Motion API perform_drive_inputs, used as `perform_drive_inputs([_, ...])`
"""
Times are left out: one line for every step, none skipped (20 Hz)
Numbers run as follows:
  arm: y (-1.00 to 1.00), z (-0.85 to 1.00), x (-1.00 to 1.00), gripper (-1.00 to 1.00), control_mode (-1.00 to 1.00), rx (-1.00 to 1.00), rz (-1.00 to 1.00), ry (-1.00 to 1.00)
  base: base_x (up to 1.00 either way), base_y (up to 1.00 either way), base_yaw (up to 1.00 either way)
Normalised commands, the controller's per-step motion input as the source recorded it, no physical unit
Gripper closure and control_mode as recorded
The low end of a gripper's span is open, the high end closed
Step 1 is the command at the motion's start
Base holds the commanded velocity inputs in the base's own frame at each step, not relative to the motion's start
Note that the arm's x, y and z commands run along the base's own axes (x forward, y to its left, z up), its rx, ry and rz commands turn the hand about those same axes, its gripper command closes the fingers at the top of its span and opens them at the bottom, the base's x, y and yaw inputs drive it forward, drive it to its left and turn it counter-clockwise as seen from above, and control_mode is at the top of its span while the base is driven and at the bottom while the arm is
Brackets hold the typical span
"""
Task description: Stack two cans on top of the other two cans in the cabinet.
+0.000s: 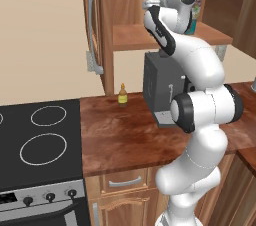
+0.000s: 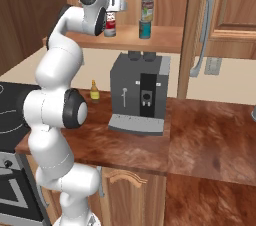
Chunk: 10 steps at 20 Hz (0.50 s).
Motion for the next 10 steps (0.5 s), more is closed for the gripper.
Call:
perform_drive_inputs([0.00, 0.00, 0.00, -1.00, -1.00, 0.00, 0.00, 0.00, 0.00, 0.00, 0.00])
perform_drive_inputs([0.00, 0.00, 0.00, -1.00, -1.00, 0.00, 0.00, 0.00, 0.00, 0.00, 0.00])
perform_drive_inputs([0.00, 0.00, 0.00, -1.00, -1.00, 0.00, 0.00, 0.00, 0.00, 0.00, 0.00])
perform_drive_inputs([0.00, 0.00, 0.00, -1.00, -1.00, 0.00, 0.00, 0.00, 0.00, 0.00, 0.00])
perform_drive_inputs([0.00, 0.00, 0.00, -1.00, -1.00, 0.00, 0.00, 0.00, 0.00, 0.00, 0.00])
perform_drive_inputs([0.00, 0.00, 0.00, -1.00, -1.00, 0.00, 0.00, 0.00, 0.00, 0.00, 0.00])
perform_drive_inputs([0.00, 0.00, 0.00, -1.00, -1.00, 0.00, 0.00, 0.00, 0.00, 0.00, 0.00])
perform_drive_inputs([0.00, 0.00, 0.00, -1.00, -1.00, 0.00, 0.00, 0.00, 0.00, 0.00, 0.00])
perform_drive_inputs([0.00, 0.00, 0.00, -1.00, -1.00, 0.00, 0.00, 0.00, 0.00, 0.00, 0.00])
perform_drive_inputs([0.00, 0.00, 0.00, -1.00, -1.00, 0.00, 0.00, 0.00, 0.00, 0.00, 0.00])
